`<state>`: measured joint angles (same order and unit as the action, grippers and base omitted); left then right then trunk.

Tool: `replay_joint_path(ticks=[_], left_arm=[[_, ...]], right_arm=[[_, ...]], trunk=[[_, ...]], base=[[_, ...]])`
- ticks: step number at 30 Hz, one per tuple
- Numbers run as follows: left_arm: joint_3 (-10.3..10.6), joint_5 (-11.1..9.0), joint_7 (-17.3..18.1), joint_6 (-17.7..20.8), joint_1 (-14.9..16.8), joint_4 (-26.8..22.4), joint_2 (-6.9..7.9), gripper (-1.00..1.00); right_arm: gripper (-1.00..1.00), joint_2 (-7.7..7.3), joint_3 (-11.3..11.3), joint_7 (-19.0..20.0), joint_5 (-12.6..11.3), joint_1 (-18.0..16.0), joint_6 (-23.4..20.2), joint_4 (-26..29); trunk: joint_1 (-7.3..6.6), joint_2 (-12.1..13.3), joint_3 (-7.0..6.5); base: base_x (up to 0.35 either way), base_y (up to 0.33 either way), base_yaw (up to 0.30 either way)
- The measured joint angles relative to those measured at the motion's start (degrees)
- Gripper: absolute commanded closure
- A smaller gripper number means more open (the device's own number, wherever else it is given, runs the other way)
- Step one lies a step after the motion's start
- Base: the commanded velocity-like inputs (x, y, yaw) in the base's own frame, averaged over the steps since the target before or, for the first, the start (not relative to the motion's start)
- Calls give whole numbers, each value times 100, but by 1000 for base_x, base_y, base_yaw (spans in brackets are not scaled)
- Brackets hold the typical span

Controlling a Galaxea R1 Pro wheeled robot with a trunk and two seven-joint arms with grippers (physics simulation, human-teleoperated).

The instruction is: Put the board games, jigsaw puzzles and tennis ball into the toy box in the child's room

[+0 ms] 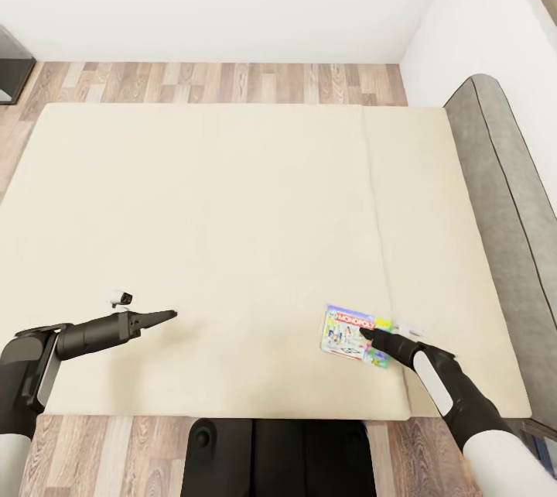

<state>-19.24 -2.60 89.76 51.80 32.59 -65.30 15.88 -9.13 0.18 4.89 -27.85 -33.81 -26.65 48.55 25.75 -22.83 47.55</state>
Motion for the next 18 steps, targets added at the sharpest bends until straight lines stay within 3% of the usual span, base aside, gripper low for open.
replay_joint_path(ticks=[6,11,18], left_arm=[[0,-1,0,5,0,0,9,-100],[1,0,0,6,0,0,16,-100],[0,0,0,7,0,0,19,-100]], right_arm=[[-100,183,170,10,7,-1,13,-3],[-100,203,331,9,7,-4,15,-6],[-100,206,351,9,9,-4,20,-3]], trunk=[[0,0,0],[0,0,0],[0,0,0]], base=[[0,0,0],[0,11,0],[0,24,0]])
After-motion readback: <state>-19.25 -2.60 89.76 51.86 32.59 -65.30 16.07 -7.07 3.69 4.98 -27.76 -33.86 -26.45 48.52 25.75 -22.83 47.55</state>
